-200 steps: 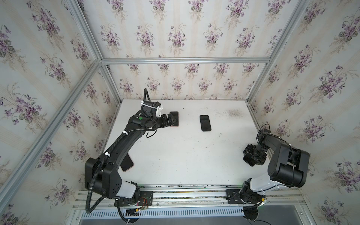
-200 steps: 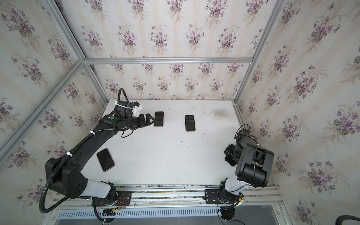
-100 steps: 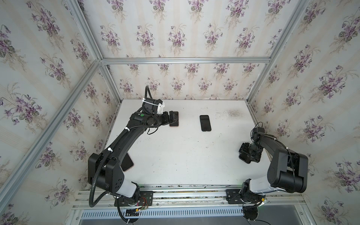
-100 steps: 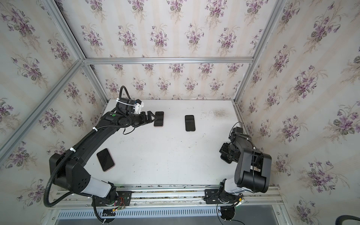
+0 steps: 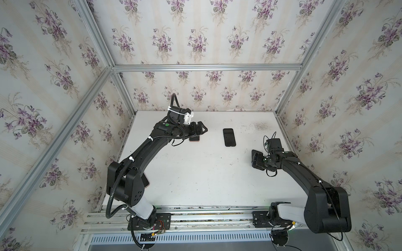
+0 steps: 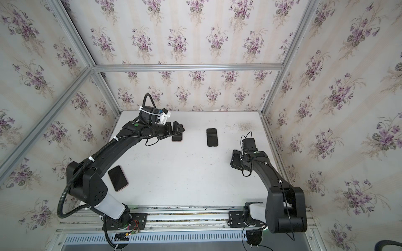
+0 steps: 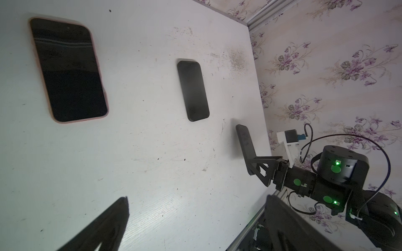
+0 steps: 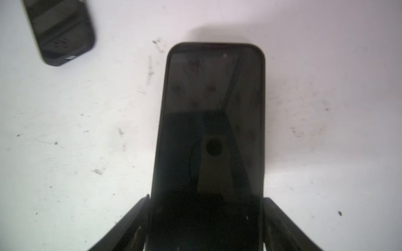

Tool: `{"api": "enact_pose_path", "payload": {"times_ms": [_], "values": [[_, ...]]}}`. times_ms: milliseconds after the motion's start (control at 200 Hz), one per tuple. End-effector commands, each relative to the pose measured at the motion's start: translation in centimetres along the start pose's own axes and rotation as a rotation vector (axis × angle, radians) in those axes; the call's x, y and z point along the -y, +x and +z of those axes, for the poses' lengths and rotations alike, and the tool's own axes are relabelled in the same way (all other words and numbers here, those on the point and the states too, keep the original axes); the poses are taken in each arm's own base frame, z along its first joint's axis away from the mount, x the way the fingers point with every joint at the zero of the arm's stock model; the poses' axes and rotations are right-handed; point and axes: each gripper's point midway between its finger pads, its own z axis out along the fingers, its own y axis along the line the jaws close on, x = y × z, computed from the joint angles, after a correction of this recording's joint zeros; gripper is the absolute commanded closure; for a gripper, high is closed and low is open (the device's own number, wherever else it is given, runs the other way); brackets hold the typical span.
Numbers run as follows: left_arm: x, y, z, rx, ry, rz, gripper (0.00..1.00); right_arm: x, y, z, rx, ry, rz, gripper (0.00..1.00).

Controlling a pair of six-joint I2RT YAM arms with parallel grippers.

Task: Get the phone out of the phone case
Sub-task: 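Carry the black phone with the right gripper toward the left gripper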

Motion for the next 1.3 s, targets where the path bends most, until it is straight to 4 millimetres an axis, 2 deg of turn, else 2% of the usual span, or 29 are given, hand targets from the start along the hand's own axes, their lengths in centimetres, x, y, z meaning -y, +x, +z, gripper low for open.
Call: {"api": "enact_pose_path", "payload": {"times_ms": [0,115,190,405,530,595,775,799,1059,1294], "values": [[1.8,-0.3,0.8,-0.008,0.064,0.005,0.00,-2.3,-1.9,-0.4,0.093,-0.061,-0.035,0.51],[2.8,-0.2,1.8,-0.027,0.083,0.010,0.00,-3.0,-1.3,0.2,0.072,-0.073,-0.047,0.52],[3.0,0.0,2.2,-0.034,0.089,0.013,0.00,-2.6,-0.7,1.0,0.034,-0.053,-0.044,0.52],[2.5,0.7,2.5,-0.051,0.082,0.004,0.00,-2.0,0.8,2.6,-0.044,-0.027,-0.022,0.51],[2.3,1.1,2.3,-0.054,0.078,0.001,0.00,-2.5,1.0,2.8,-0.077,-0.039,-0.027,0.24],[2.2,1.2,2.2,-0.052,0.075,0.000,0.00,-2.6,1.2,2.9,-0.104,-0.033,-0.040,0.14],[2.1,1.5,1.9,-0.051,0.069,0.000,0.00,-2.2,1.6,3.9,-0.187,0.012,-0.044,0.07],[2.1,1.5,1.9,-0.051,0.069,0.002,0.00,-2.2,1.6,4.1,-0.200,0.016,-0.045,0.01],[1.7,1.9,1.6,-0.049,0.056,-0.002,0.00,-2.6,1.7,5.6,-0.263,0.034,-0.068,0.00],[1.5,2.0,1.5,-0.048,0.052,-0.003,0.00,-1.5,1.7,6.2,-0.299,0.115,-0.059,0.02]]}}
